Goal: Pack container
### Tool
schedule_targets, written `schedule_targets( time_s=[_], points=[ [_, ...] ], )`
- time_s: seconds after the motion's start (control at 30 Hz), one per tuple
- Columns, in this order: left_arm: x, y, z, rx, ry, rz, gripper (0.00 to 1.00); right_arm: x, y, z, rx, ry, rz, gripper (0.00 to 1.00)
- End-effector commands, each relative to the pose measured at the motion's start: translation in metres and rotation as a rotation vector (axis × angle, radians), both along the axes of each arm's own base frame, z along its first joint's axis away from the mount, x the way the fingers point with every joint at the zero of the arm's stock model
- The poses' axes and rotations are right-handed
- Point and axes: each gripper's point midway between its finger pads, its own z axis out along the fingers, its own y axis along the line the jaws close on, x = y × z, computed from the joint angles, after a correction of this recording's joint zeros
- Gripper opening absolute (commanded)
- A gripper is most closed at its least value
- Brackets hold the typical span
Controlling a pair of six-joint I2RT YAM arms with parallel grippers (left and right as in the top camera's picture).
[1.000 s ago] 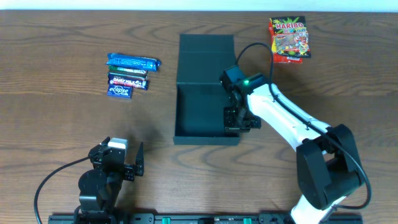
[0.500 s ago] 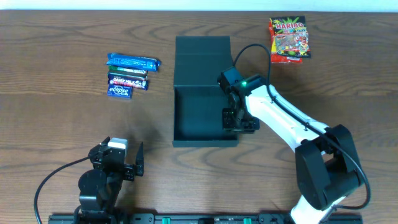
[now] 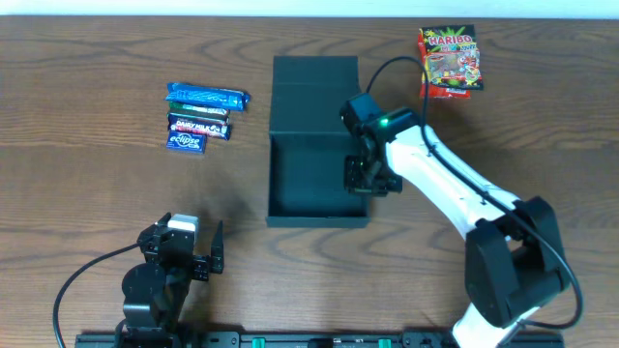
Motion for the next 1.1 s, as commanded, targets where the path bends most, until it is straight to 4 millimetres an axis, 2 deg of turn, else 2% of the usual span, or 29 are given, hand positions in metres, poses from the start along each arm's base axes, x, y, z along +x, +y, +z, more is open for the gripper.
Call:
schedule_targets(
  time_s=[0.0, 0.13, 0.17, 0.23, 0.27, 0.3, 0.33, 0.47, 0.57, 0.77, 0.87, 1.0, 1.07],
  points=[
    [0.000, -0.001, -0.008, -0.006, 0.016, -0.004, 0.95, 0.009, 0.000, 0.016, 0.027, -0.042, -0.039, 0.03],
    [0.000, -0.001, -0.008, -0.005, 0.016, -0.004, 0.95, 0.008, -0.003, 0.016, 0.009, -0.039, -0.042, 0.04],
    [0.000, -0.001, -0.008, -0.006, 0.016, -0.004, 0.95, 0.007, -0.005, 0.016, 0.000, -0.037, -0.042, 0.10],
    [0.000, -0.001, -0.008, -0.006, 0.016, -0.004, 0.95, 0.006, -0.009, 0.016, -0.020, -0.036, -0.042, 0.39],
    [0.000, -0.001, -0.008, -0.006, 0.016, -0.004, 0.95, 0.005, -0.010, 0.016, -0.027, -0.034, -0.042, 0.65],
    [0.000, -0.001, -0.008, -0.006, 0.016, -0.004, 0.95, 0.004, -0.011, 0.016, -0.031, -0.030, -0.039, 0.76],
    [0.000, -0.001, -0.008, -0.006, 0.016, -0.004, 0.95, 0.004, -0.012, 0.015, -0.034, -0.029, -0.034, 0.79],
    [0.000, -0.001, -0.008, -0.006, 0.016, -0.004, 0.95, 0.007, -0.017, 0.020, -0.044, -0.040, -0.025, 0.85],
    [0.000, -0.001, -0.008, -0.006, 0.016, -0.004, 0.95, 0.017, -0.029, 0.038, -0.068, -0.072, -0.054, 0.87],
    [0.000, -0.001, -0.008, -0.006, 0.016, -0.004, 0.95, 0.044, -0.044, 0.109, -0.031, -0.249, -0.023, 0.91],
    [0.000, -0.001, -0.008, -0.006, 0.016, -0.004, 0.95, 0.051, -0.055, 0.147, -0.036, -0.375, -0.004, 0.99],
    [0.000, -0.001, -0.008, -0.006, 0.016, -0.004, 0.95, 0.051, -0.072, 0.181, -0.072, -0.501, 0.078, 0.99],
    [0.000, -0.001, -0.008, -0.006, 0.016, -0.004, 0.95, 0.048, -0.079, 0.189, -0.076, -0.521, 0.084, 0.99]
  ],
)
